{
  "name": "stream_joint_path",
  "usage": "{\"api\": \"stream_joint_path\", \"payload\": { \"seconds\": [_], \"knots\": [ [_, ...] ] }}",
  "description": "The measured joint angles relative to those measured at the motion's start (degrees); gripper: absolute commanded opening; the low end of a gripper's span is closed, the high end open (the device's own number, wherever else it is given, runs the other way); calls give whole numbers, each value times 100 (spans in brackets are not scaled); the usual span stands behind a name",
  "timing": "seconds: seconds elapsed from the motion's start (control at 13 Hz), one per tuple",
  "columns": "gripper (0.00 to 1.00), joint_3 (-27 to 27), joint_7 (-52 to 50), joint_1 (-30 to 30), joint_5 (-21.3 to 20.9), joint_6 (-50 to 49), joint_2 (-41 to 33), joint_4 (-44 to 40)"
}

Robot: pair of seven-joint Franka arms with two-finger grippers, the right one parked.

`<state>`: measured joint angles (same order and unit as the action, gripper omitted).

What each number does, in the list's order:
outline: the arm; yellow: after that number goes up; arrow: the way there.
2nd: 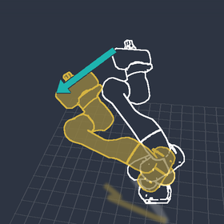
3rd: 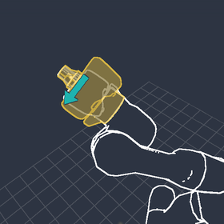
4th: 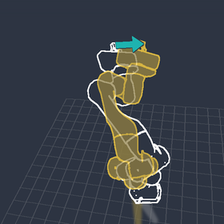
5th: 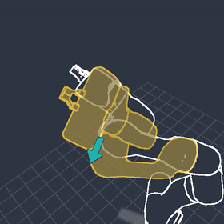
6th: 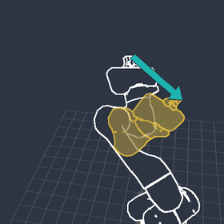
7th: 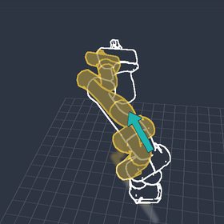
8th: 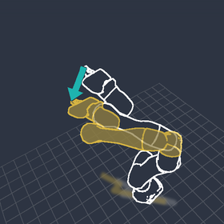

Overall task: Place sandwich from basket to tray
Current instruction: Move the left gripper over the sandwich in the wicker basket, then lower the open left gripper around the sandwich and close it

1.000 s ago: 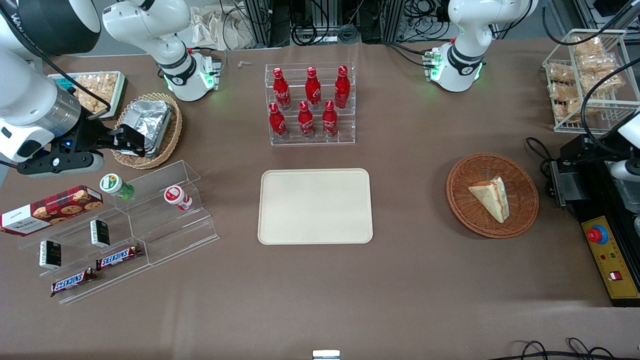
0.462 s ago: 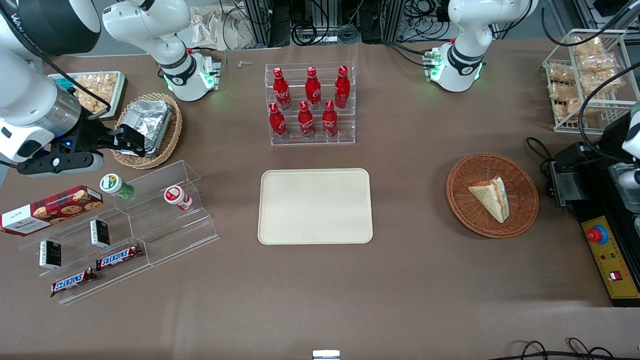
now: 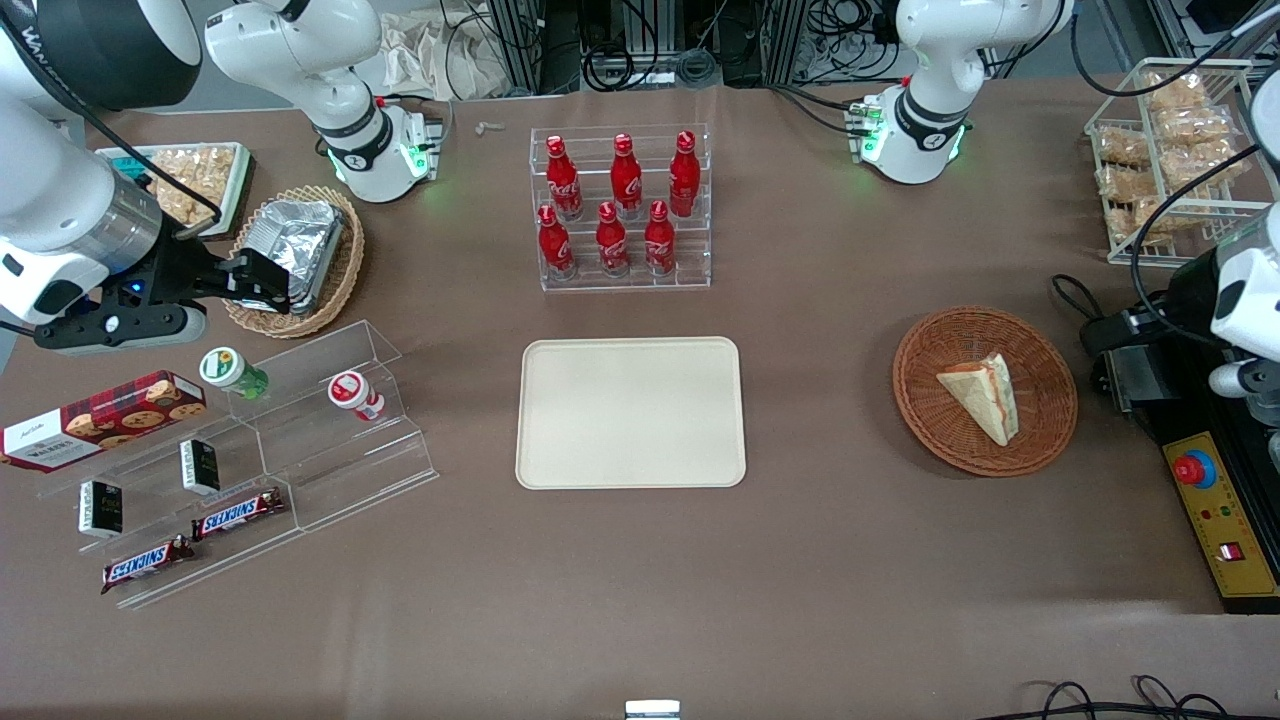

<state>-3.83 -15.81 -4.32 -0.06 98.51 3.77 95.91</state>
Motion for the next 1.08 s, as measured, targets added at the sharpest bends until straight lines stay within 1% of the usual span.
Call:
{"api": "stream_joint_path", "payload": {
  "seconds": [0.23, 0.85, 1.08],
  "knots": [
    [100, 10, -500, 0, 0, 595, -275, 827],
    [100, 43, -810, -1, 0, 1654, -341, 2002],
    [100, 43, -900, -1, 0, 2342, -335, 2521]
  ]
}}
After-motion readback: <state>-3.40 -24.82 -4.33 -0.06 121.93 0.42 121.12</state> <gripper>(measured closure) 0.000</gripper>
